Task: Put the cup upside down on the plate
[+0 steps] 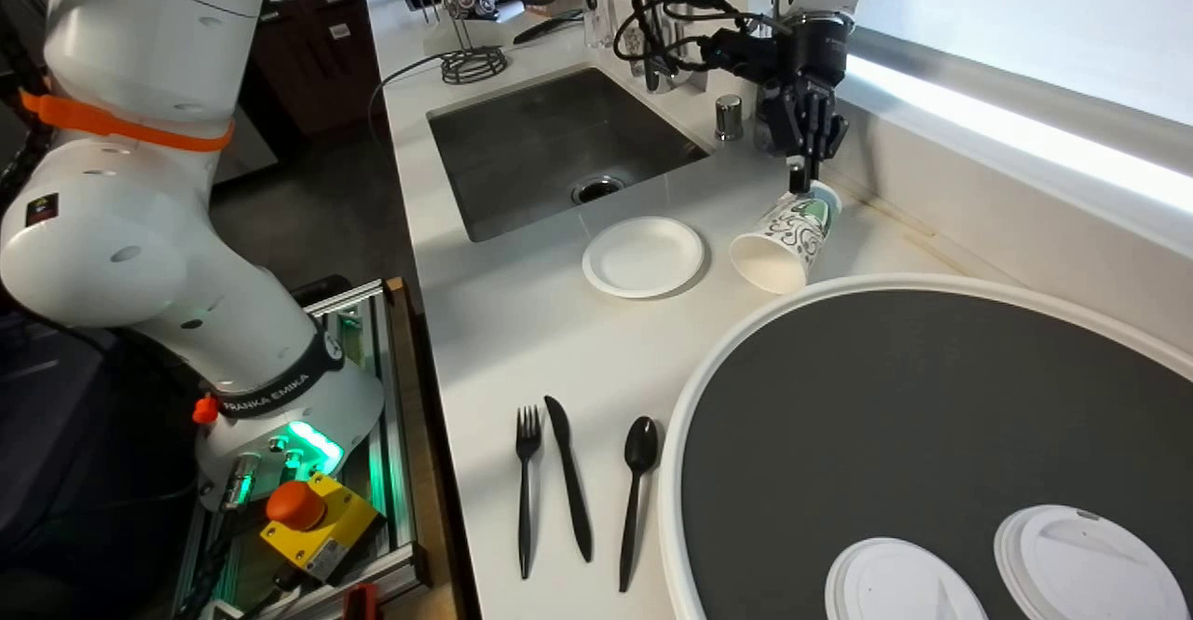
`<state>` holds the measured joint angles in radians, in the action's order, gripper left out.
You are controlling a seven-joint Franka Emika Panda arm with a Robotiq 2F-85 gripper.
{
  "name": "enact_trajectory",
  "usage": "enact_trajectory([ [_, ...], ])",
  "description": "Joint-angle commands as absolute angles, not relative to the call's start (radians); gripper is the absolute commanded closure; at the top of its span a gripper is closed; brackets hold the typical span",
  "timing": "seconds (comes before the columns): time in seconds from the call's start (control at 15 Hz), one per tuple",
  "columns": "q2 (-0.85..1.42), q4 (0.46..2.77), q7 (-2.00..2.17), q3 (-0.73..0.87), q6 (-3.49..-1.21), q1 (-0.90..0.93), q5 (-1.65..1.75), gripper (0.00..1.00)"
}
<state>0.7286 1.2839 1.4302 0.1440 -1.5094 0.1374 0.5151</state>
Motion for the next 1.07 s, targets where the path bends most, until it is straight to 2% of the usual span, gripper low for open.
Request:
enact_trajectory([
  [0.0,0.690,1.279,1.439,0.148,-1.503,0.119,0.461,0.97],
  [0.53,0.520,1.387,1.469,0.142,-1.563,0.059,0.347,0.97],
  [1.0,0.258,1.673,1.410,0.117,-1.840,0.003,0.180,0.97],
])
